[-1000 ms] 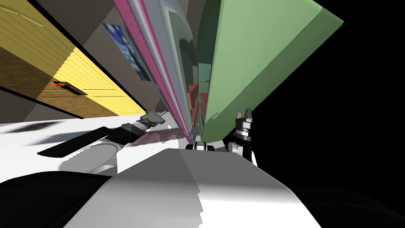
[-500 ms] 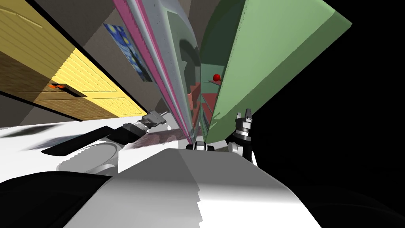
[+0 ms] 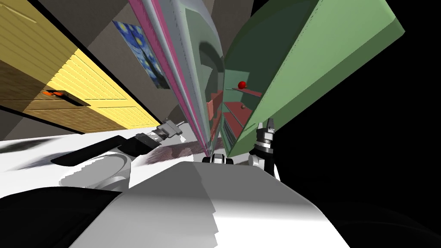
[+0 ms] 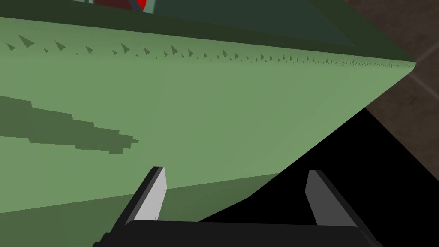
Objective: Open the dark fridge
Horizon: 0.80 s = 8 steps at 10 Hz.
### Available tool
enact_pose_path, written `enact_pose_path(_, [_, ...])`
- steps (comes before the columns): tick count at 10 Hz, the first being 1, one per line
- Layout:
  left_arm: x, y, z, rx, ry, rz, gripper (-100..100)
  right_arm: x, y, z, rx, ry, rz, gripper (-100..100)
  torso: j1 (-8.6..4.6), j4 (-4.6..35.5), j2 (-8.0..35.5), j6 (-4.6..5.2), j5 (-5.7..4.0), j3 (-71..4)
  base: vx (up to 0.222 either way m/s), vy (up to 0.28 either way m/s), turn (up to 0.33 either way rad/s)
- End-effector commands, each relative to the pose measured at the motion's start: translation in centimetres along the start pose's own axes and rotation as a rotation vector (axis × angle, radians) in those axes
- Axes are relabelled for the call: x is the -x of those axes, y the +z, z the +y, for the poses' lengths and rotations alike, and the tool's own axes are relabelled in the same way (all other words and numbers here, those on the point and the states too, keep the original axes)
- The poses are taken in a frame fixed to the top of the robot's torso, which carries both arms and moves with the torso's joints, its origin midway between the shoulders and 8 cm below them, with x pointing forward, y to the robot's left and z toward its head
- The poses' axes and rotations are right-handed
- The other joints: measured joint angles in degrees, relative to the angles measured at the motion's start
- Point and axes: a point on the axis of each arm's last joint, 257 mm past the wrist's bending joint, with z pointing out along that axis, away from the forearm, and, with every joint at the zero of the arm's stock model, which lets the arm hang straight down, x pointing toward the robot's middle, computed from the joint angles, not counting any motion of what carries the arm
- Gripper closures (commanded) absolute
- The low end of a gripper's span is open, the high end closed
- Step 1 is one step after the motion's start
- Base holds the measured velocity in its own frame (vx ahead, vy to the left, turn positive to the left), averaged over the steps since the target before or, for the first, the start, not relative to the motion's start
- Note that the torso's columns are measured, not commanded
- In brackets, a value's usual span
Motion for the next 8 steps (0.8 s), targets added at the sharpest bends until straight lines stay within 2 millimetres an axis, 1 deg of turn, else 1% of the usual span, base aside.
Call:
enact_pose_path(1, [-0.3,0.1,0.2,0.008,0.002,0.011,100,0.1,0.0,0.0,0.0,-0.002,-0.001,0,0.11,-0.01,0.01,-0.11,0.05,-0.01,0.001,0.103,-0.057])
enact_pose_path(2, [0.8,0.2,0.4,0.011,-0.02,-0.004,-100,0.2,0.0,0.0,-0.001,-0.004,-0.003,0,-0.23,-0.01,0.0,-0.18,-0.02,-0.01,0.0,0.021,-0.014])
enact_pose_path(3, [2.2,0.4,0.5,0.01,-0.047,-0.024,-100,0.2,-0.1,-0.1,-0.002,-0.005,-0.003,0,-0.31,-0.01,-0.04,-0.13,-0.08,-0.03,0.009,0.016,-0.008])
enact_pose_path(5, [3.7,0.8,0.7,0.005,-0.074,-0.045,-100,0.2,-0.1,-0.1,-0.003,-0.005,-0.004,0,-0.07,-0.02,-0.09,-0.06,-0.01,-0.07,0.026,0.033,-0.025])
enact_pose_path(6, [2.7,0.8,0.6,0.011,-0.067,-0.02,-100,0.3,-0.1,-0.1,-0.004,-0.007,-0.004,0,0.08,-0.03,-0.15,-0.09,0.04,-0.11,0.068,0.125,-0.08])
enact_pose_path(7, [2.6,0.8,0.7,0.018,-0.073,-0.015,-100,0.4,-0.1,-0.2,-0.006,-0.011,-0.007,0,0.38,-0.03,-0.34,-0.06,0.05,-0.27,0.086,0.144,-0.08])
enact_pose_path(8, [3.2,0.8,1.1,0.03,-0.096,-0.016,-100,0.7,-0.2,-0.3,-0.009,-0.017,-0.011,0,0.41,-0.05,-0.67,-0.14,0.01,-0.55,0.032,0.151,-0.018])
